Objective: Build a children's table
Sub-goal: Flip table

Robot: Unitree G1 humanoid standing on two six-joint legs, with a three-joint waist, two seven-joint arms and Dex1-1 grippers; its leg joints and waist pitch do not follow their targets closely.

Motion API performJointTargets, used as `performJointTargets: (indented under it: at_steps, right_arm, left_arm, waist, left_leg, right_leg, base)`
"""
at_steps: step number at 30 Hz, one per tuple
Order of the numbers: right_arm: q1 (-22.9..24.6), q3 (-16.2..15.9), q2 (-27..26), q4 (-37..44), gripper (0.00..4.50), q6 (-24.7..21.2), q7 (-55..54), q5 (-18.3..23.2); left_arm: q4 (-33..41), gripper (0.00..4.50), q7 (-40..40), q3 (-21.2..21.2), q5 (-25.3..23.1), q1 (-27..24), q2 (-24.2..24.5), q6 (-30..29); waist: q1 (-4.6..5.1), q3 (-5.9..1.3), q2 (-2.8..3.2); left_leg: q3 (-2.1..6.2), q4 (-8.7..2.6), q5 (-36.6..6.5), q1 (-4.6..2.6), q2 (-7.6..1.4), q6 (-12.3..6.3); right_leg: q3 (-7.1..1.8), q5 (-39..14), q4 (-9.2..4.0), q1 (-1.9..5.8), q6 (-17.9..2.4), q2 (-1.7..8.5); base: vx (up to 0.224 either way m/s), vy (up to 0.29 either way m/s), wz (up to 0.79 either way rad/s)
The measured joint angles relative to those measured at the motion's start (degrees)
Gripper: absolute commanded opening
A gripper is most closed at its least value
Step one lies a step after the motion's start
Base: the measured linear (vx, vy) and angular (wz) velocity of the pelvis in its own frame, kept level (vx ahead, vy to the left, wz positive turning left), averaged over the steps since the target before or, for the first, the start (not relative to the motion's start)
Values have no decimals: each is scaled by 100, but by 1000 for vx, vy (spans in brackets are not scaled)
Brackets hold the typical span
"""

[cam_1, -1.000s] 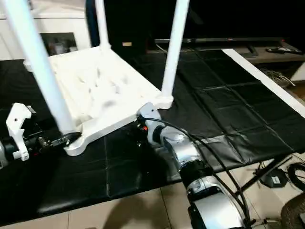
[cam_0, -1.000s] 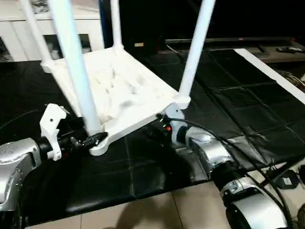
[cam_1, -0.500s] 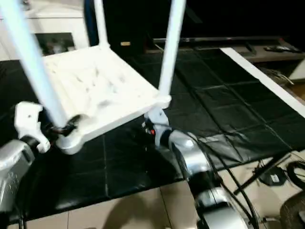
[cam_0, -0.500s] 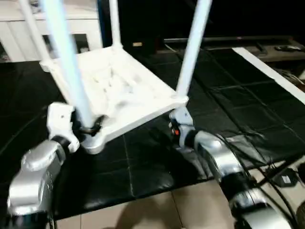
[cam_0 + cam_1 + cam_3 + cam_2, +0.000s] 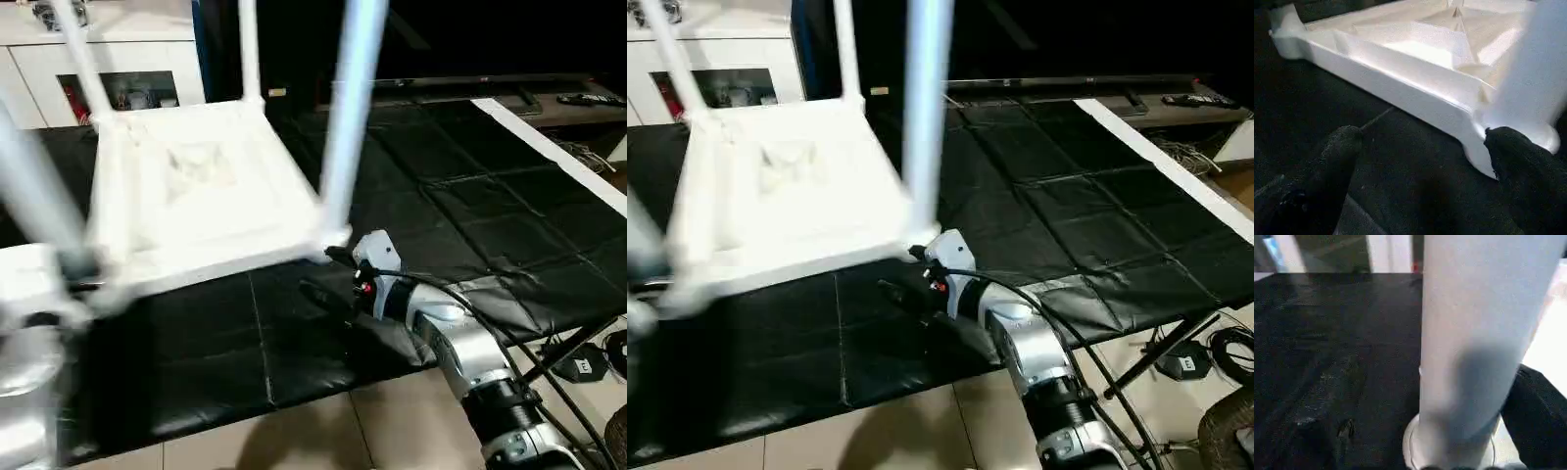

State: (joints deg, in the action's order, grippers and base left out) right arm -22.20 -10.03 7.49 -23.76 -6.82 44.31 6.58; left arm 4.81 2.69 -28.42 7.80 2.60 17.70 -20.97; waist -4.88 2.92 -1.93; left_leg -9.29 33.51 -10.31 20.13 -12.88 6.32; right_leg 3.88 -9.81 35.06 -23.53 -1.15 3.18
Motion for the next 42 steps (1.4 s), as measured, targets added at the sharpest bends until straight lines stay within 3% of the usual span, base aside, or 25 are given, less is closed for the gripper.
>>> performJointTargets:
  at_steps: [3, 12, 19, 30, 33, 37, 42]
  right_arm:
    - [8, -10, 13, 193, 450, -63, 64, 7]
    - [16, -78, 118, 345, 450, -164, 124, 50]
    - [97, -142, 146, 495, 450, -190, 192, 37]
    - [126, -177, 224, 566, 450, -249, 219, 38]
    - [125, -180, 198, 563, 450, -249, 188, 15]
    - [125, -187, 154, 563, 450, -259, 164, 2]
    - [125, -182, 92, 563, 450, -258, 58, 4]
  left_arm:
    - [44, 443, 146, 47, 85, -34, -40, 43]
    - [581, 443, 900, 929, -124, -827, 41, 706]
    - [711, 443, 1745, 1485, -146, -1158, 426, 996]
    - [493, 443, 1523, 1432, -250, -970, 401, 961]
    - [394, 443, 1279, 1139, 49, -571, 185, 735]
    - [362, 443, 1122, 1071, 277, -236, 11, 557]
    - [289, 404, 915, 1074, 375, -146, -223, 449]
  waist:
    - [-40, -5, -8]
    - [-91, -11, -20]
    - [-141, 1, -1]
    - [-60, 0, -3]
    - [-55, -3, -7]
    - [-31, -3, -7]
    - [-24, 1, 0]
  left_leg:
    - [0, -1, 0, 4, 0, 0]
    - [8, -9, -2, 4, -1, -3]
    - [31, -7, -2, 0, 5, -3]
    - [53, -8, -2, -2, 6, -3]
    - [48, -8, -1, -1, 6, -2]
    - [48, -8, -1, -1, 6, -2]
    - [44, -11, -2, -2, 5, -2]
  right_leg:
    - [-1, 0, -1, 1, 0, 1]
    - [-2, -7, -6, 8, 12, 9]
    - [-6, -8, -10, 19, 13, 9]
    - [3, -7, -8, 25, 13, 6]
    - [4, -7, -7, 27, 12, 5]
    - [3, -7, -7, 29, 12, 6]
    - [4, -7, -6, 28, 13, 5]
  base:
    - [0, 0, 0]
    - [0, 0, 0]
    - [0, 0, 0]
    - [0, 0, 0]
    - [0, 0, 0]
    - [0, 0, 0]
    - [0, 0, 0]
